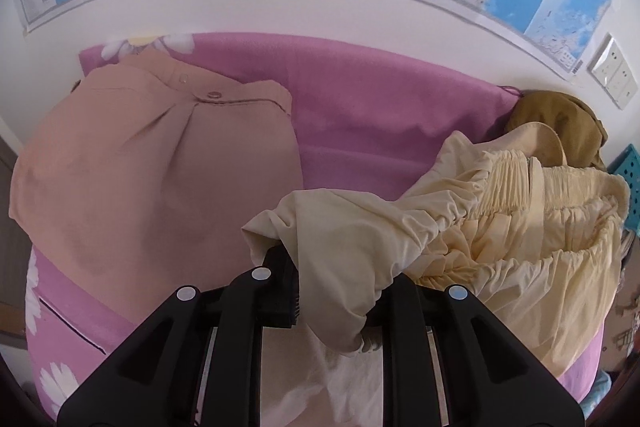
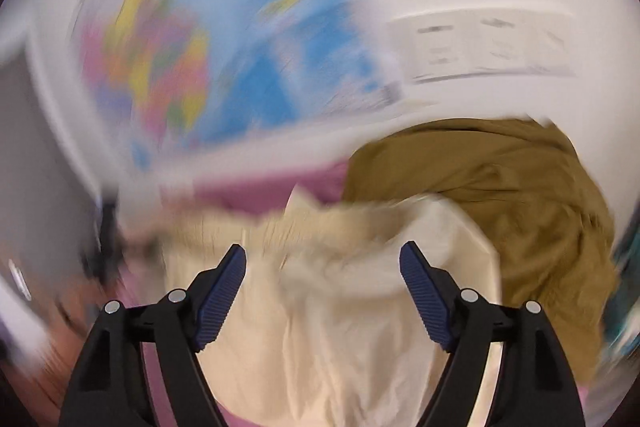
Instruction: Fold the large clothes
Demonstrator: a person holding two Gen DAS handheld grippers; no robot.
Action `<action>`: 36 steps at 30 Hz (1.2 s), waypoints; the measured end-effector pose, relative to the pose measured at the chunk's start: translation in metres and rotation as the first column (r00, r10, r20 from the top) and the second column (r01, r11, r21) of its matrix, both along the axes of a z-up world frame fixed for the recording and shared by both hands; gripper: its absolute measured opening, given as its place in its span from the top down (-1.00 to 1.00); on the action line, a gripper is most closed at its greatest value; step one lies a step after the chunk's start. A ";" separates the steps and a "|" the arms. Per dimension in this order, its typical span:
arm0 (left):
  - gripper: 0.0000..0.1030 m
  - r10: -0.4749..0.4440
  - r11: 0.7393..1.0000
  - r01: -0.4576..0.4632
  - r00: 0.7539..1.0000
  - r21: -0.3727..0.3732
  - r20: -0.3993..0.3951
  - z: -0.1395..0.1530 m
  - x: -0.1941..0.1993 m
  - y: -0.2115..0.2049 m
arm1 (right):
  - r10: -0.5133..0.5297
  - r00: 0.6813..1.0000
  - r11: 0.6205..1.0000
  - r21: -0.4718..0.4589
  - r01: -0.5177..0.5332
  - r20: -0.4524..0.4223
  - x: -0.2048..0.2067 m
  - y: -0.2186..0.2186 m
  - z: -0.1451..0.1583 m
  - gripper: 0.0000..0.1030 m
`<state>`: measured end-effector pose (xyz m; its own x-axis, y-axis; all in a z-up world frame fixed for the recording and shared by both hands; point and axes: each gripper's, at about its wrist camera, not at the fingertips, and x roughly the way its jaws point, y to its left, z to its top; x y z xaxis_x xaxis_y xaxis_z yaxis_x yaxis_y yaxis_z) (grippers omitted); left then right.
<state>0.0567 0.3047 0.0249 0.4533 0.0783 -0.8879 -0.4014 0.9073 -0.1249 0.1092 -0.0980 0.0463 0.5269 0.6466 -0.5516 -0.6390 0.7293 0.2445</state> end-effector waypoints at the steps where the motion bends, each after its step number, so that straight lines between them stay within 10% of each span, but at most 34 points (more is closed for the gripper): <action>1: 0.68 0.000 1.000 0.000 1.000 0.001 -0.003 -0.001 0.002 0.000 | 0.031 0.999 0.997 -0.068 -0.030 0.012 -0.004 0.018 -0.008 -0.50; 4: 0.66 0.006 1.000 -0.006 1.000 -0.006 -0.014 -0.003 0.005 0.000 | 0.068 0.998 0.979 -0.193 -0.069 -0.014 0.000 0.061 -0.036 -0.38; 6: 0.49 0.006 1.000 -0.006 1.000 -0.024 -0.007 -0.001 0.006 0.001 | 0.059 0.998 0.961 -0.269 -0.065 -0.029 0.012 0.082 -0.054 0.22; 7: 0.40 0.005 0.999 -0.005 1.000 -0.035 0.008 0.002 0.003 0.001 | 0.055 0.998 0.959 -0.275 -0.063 -0.035 0.018 0.087 -0.059 0.59; 10: 0.28 -0.012 1.000 0.014 0.998 -0.026 0.063 0.019 -0.007 -0.001 | 0.035 0.996 0.990 -0.130 -0.045 -0.083 0.031 0.071 -0.045 0.87; 18: 0.03 -0.058 0.998 0.054 0.963 0.024 0.265 0.069 -0.031 -0.026 | -0.065 0.998 0.998 -0.024 0.065 -0.005 0.041 0.056 -0.012 0.91; 20: -0.84 0.010 0.998 -0.028 0.959 0.059 0.284 0.071 -0.033 -0.023 | -0.083 0.996 0.996 -0.017 0.082 -0.025 0.051 0.058 -0.017 0.91; 22: -0.84 0.072 0.977 -0.127 0.951 0.168 0.301 0.078 -0.039 -0.021 | -0.101 0.994 0.995 -0.010 0.100 -0.039 0.057 0.060 -0.020 0.92; 26: -0.84 -0.062 0.995 0.030 0.939 0.100 0.338 0.077 -0.040 -0.029 | -0.109 0.993 0.994 0.011 0.109 -0.049 0.064 0.056 -0.017 0.92; 31: -0.72 -0.292 0.956 0.278 0.930 0.093 0.223 0.035 -0.004 -0.074 | -0.115 0.992 0.993 -0.023 0.114 -0.045 0.079 0.074 -0.015 0.92; 36: -0.54 -0.227 0.973 0.224 0.971 0.047 0.073 -0.018 0.034 -0.066 | -0.151 0.984 0.980 -0.143 0.136 -0.097 0.116 0.098 -0.050 0.82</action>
<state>0.0907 0.2392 0.0073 0.5304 -0.0006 -0.8478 -0.1763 0.9781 -0.1110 0.2256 -0.0002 -0.0033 0.5421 0.4839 -0.6870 -0.5009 0.8425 0.1983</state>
